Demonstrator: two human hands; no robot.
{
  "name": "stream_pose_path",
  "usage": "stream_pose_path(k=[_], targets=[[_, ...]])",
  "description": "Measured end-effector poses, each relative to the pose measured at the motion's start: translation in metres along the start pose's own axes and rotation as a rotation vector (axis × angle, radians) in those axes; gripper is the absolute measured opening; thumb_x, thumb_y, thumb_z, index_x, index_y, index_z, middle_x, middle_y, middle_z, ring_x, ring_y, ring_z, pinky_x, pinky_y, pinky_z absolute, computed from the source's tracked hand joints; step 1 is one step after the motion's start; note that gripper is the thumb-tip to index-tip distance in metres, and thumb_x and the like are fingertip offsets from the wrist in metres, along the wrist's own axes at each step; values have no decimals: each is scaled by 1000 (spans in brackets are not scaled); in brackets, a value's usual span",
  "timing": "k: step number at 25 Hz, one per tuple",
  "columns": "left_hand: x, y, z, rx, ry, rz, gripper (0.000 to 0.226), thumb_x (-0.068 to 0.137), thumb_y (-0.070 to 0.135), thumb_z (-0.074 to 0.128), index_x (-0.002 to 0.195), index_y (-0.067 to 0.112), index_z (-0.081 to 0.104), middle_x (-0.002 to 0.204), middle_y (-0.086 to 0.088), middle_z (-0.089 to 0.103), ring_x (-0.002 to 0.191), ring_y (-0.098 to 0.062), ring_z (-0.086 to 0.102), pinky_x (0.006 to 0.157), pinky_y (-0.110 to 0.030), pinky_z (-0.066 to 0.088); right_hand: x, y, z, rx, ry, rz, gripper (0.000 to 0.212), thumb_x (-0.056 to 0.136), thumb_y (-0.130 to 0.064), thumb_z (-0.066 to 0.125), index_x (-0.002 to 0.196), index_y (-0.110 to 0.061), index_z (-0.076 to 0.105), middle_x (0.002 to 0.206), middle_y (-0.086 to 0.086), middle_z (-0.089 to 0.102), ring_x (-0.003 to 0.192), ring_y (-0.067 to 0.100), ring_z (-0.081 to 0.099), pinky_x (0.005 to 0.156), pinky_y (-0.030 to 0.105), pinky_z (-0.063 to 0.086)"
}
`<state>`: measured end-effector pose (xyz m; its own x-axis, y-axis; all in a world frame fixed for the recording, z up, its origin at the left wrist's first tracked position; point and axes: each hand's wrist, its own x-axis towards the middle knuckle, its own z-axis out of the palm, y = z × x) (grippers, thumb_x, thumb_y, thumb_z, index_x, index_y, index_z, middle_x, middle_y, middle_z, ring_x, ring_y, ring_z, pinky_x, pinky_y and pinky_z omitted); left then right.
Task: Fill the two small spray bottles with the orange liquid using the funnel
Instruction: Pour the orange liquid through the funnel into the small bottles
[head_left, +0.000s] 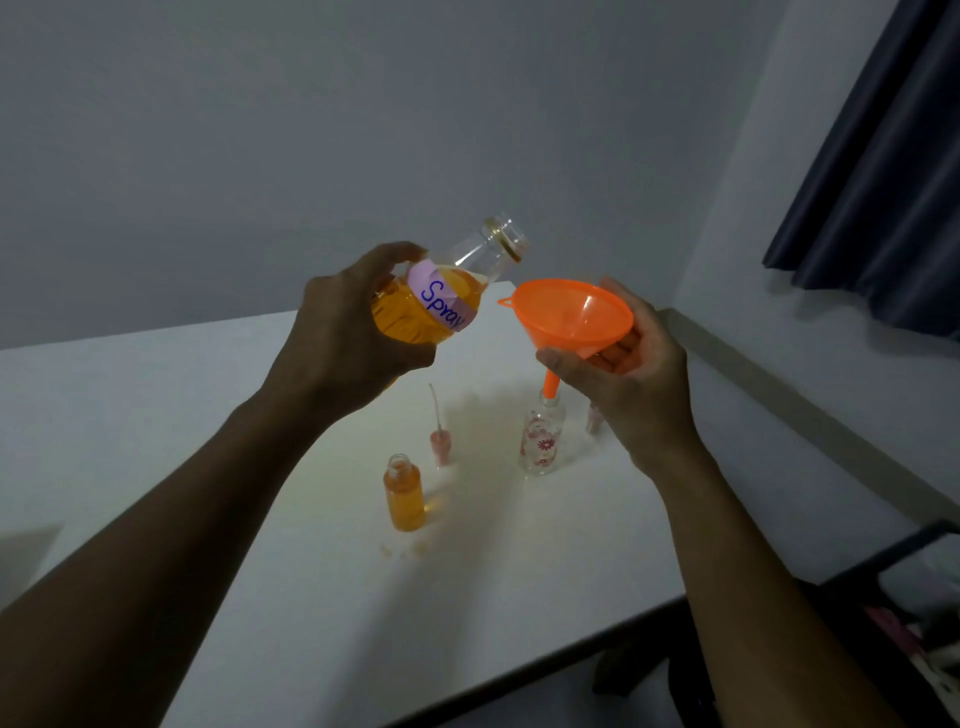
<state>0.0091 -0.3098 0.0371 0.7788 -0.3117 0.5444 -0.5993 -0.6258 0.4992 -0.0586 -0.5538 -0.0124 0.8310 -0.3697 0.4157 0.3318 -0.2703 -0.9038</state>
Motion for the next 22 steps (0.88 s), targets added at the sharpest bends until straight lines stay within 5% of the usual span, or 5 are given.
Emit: stream_pose_path(k=[10, 22], targets=[[9, 5, -8, 160, -112, 88, 87, 58, 14, 90, 134, 27, 49, 123, -9, 64, 106, -33, 60, 84, -48, 54, -4, 19, 3, 47, -58, 61, 99, 54, -39, 94, 141, -28, 49, 135, -5, 61, 120, 15, 63, 94, 40, 58], [14, -4, -11, 305, -143, 145, 90, 57, 16, 88, 135, 33, 45, 118, -7, 66, 103, -33, 58, 77, -49, 55, -4, 21, 3, 49, -81, 53, 95, 61, -27, 95, 143, -26, 47, 137, -2, 59, 121, 19, 62, 93, 44, 58]])
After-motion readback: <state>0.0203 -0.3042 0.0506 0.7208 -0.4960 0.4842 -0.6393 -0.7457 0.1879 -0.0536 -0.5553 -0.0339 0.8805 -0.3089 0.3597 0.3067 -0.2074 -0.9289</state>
